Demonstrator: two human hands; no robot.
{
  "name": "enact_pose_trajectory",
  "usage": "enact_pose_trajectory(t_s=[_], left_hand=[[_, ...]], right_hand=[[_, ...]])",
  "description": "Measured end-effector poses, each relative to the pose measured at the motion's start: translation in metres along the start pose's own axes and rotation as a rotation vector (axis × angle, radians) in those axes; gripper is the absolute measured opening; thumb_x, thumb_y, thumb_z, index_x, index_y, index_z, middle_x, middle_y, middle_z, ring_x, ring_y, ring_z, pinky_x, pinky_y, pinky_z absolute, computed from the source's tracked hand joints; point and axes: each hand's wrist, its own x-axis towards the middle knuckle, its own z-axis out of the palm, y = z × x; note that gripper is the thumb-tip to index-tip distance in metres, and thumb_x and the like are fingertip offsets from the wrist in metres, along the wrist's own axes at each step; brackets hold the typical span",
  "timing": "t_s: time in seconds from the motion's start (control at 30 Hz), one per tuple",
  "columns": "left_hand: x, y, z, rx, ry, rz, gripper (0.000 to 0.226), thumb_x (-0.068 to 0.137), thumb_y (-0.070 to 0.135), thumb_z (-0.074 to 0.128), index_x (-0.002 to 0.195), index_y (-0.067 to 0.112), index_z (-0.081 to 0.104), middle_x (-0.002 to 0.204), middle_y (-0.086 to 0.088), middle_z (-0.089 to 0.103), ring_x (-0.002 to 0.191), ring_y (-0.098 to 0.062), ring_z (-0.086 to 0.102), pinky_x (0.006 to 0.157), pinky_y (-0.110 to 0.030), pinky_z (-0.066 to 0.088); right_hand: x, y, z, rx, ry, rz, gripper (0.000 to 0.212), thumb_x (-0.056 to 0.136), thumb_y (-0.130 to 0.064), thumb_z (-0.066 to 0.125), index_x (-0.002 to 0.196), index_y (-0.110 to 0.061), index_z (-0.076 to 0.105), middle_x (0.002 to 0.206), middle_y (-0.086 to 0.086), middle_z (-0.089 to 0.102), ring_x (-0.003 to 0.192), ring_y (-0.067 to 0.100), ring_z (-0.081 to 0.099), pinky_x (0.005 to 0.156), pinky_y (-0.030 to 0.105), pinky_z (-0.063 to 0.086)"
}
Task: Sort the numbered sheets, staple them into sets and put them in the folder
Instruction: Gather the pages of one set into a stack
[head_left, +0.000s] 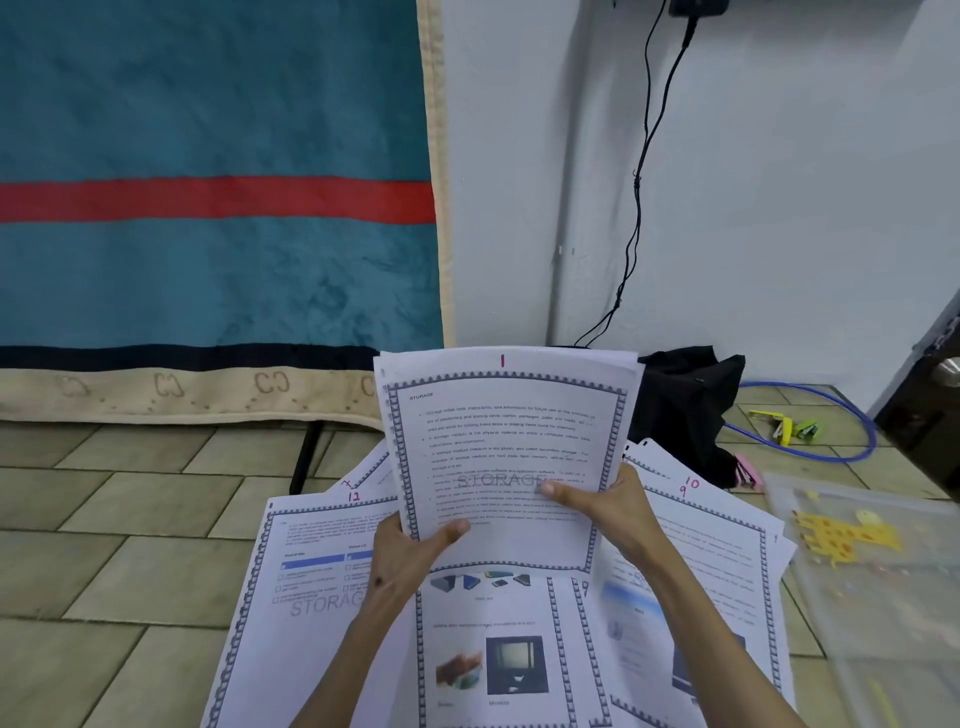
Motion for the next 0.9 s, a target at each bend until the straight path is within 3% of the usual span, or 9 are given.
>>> enact_pose_trajectory(t_s=[0.1,0.37,0.47,0.6,0.67,0.73,0.83,0.9], left_hand=[[0.0,0.003,-0.001,0.006,-0.018,-0.019,0.035,0.069,0.012,0.08,0.093,0.022,0.057,0.096,0.002,0.062,0.093,-0.017,0.058,0.087,-0.03,0.048],[0.002,-0.004,0.004,-0.043,0.056,-0.093,0.027,0.067,0.012,0.082,0.078,0.022,0.059,0.082,0.0,0.064,0.086,-0.022,0.061,0.08,-0.03,0.05],[0.001,-0.003,0.007,-0.044,0.072,-0.089,0.028,0.067,0.011,0.082,0.083,0.018,0.06,0.082,0.0,0.064,0.087,-0.021,0.061,0.078,-0.028,0.05],[-0.002,0.0,0.011,-0.082,0.098,-0.097,0.034,0.066,0.008,0.082,0.091,0.012,0.058,0.086,0.0,0.062,0.086,-0.021,0.059,0.057,-0.019,0.052],[-0.003,0.0,0.013,-0.105,0.1,-0.092,0.038,0.066,0.005,0.081,0.096,0.01,0.057,0.088,0.0,0.061,0.085,-0.022,0.057,0.039,-0.012,0.046],[-0.003,0.001,0.014,-0.11,0.102,-0.095,0.04,0.066,0.004,0.081,0.097,0.009,0.056,0.089,-0.001,0.06,0.084,-0.022,0.056,0.034,-0.01,0.042],[-0.004,0.001,0.011,-0.103,0.083,-0.106,0.038,0.066,0.004,0.081,0.094,0.012,0.056,0.09,-0.001,0.061,0.078,-0.017,0.058,0.04,-0.011,0.046],[-0.003,0.005,0.004,-0.047,0.009,-0.061,0.036,0.06,0.017,0.086,0.086,0.019,0.061,0.083,0.006,0.066,0.083,-0.017,0.064,0.058,-0.017,0.053]], right_hand=[[0.0,0.001,0.001,0.006,0.003,0.01,0.026,0.068,-0.006,0.081,0.086,-0.022,0.071,0.083,-0.009,0.076,0.079,0.009,0.073,0.064,0.018,0.056],[0.002,0.001,0.004,-0.022,0.006,0.029,0.023,0.07,-0.015,0.08,0.09,-0.023,0.071,0.087,-0.009,0.076,0.083,0.009,0.072,0.068,0.019,0.056],[0.003,0.002,0.004,-0.027,0.014,0.034,0.023,0.07,-0.016,0.081,0.089,-0.024,0.072,0.087,-0.008,0.076,0.083,0.01,0.072,0.069,0.021,0.057],[0.002,0.004,0.007,-0.021,0.051,0.043,0.019,0.07,-0.016,0.081,0.083,-0.026,0.071,0.079,-0.013,0.075,0.078,0.007,0.072,0.065,0.018,0.056],[0.001,0.003,0.007,-0.01,0.038,0.046,0.02,0.069,-0.015,0.081,0.082,-0.026,0.07,0.078,-0.014,0.075,0.077,0.006,0.072,0.063,0.016,0.055],[0.001,0.001,0.006,-0.023,0.01,0.046,0.022,0.068,-0.016,0.082,0.084,-0.025,0.071,0.081,-0.011,0.075,0.078,0.005,0.072,0.064,0.016,0.055],[0.003,0.001,0.006,-0.068,0.024,0.013,0.022,0.069,-0.018,0.082,0.087,-0.025,0.071,0.086,-0.009,0.075,0.081,0.007,0.072,0.066,0.018,0.056],[0.003,0.001,0.004,-0.063,0.041,-0.009,0.019,0.071,-0.017,0.08,0.085,-0.025,0.071,0.083,-0.009,0.076,0.079,0.007,0.072,0.065,0.018,0.056]])
